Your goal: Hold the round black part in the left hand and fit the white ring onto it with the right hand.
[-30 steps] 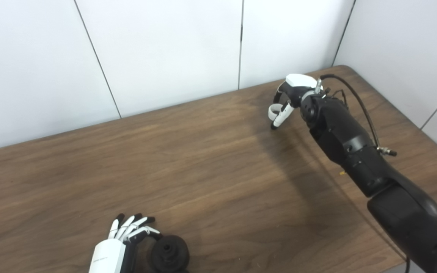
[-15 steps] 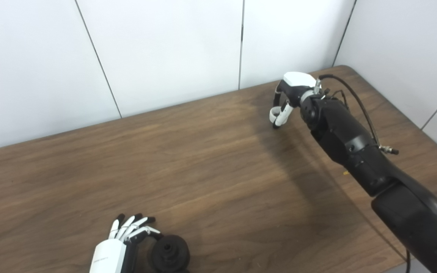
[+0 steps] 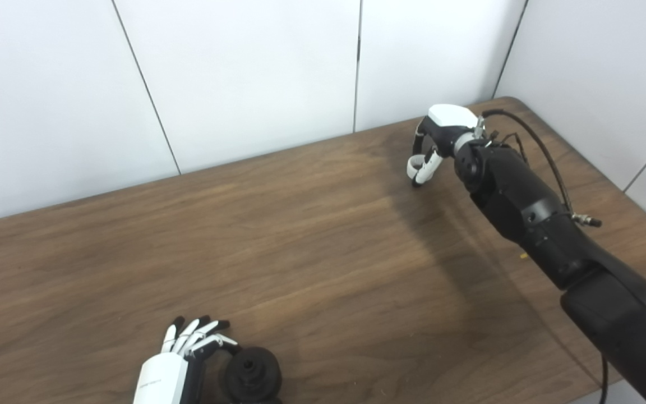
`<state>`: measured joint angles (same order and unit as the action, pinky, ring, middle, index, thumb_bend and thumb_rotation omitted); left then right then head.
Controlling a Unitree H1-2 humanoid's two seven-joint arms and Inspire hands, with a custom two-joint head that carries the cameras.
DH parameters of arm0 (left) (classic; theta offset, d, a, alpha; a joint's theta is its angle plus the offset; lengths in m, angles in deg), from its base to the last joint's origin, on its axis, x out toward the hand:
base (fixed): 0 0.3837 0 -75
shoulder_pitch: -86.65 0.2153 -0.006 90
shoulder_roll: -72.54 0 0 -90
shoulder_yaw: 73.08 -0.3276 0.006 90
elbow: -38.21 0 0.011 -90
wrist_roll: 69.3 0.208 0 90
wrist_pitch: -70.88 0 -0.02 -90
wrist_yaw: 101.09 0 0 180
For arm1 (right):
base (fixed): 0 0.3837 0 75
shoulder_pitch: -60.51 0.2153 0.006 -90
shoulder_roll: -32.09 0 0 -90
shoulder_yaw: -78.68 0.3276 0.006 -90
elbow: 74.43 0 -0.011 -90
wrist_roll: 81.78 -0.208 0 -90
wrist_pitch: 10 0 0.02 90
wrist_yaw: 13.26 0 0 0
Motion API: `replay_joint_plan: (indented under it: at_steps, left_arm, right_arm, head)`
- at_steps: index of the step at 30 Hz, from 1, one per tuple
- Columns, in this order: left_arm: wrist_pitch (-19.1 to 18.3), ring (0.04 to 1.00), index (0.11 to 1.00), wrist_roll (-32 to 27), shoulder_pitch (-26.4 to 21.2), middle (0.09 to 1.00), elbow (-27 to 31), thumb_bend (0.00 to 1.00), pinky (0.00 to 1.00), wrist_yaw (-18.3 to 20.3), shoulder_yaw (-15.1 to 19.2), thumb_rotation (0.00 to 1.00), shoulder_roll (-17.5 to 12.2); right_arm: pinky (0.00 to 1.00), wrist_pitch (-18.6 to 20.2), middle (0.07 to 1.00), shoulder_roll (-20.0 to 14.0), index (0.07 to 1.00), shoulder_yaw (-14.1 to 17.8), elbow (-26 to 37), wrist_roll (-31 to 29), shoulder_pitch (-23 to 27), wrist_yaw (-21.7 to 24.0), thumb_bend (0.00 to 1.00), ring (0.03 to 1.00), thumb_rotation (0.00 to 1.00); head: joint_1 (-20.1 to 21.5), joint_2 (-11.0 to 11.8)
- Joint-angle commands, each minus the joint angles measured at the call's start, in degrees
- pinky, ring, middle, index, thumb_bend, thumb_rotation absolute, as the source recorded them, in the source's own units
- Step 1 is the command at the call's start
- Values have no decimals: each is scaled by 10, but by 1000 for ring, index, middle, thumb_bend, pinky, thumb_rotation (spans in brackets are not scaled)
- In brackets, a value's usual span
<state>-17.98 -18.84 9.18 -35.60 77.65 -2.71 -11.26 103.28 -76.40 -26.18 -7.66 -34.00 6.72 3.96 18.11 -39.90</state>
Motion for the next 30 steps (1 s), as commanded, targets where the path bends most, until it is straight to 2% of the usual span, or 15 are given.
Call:
replay_joint_plan:
  at_steps: [1, 5, 9, 12, 20, 27, 30]
  left_arm:
    - [-3, 898, 486, 10, 1, 810, 5, 522, 1000, 11, -5, 58, -2]
    - [-6, 898, 486, 12, -1, 808, 9, 523, 1000, 13, -10, 57, 0]
    - [-15, 900, 486, 19, -5, 808, 14, 522, 1000, 22, -16, 59, 5]
    - [-26, 903, 486, 28, -9, 808, 18, 522, 1000, 30, -21, 58, 11]
    - [-41, 892, 486, 39, -19, 798, 20, 523, 1000, 35, -33, 57, 30]
    - [-54, 895, 486, 48, -31, 798, 19, 522, 1000, 39, -39, 56, 39]
    - [-59, 898, 486, 54, -35, 799, 20, 522, 1000, 44, -40, 57, 44]
  right_arm:
    - [988, -9, 842, -26, 486, 1, 20, 0, 10, -10, 523, 987, 130]
    - [990, -22, 836, -33, 486, -6, 63, -3, 4, 6, 523, 981, 130]
    - [969, -43, 830, -42, 486, -27, 140, 1, 3, 38, 523, 956, 130]
    - [965, -52, 827, -39, 485, -29, 199, -5, -2, 58, 523, 940, 131]
    - [992, -21, 826, -12, 485, -38, 363, 1, -21, 159, 525, 922, 135]
    - [991, -15, 814, 12, 484, -49, 489, 5, -51, 245, 524, 915, 136]
    - [994, -22, 817, 24, 484, -58, 531, 9, -63, 268, 525, 919, 137]
  head:
    - [0, 0]
    - [-21, -12]
    - [-52, -35]
    - [-74, -44]
    - [-112, -72]
    - [-138, -91]
    - [-148, -96]
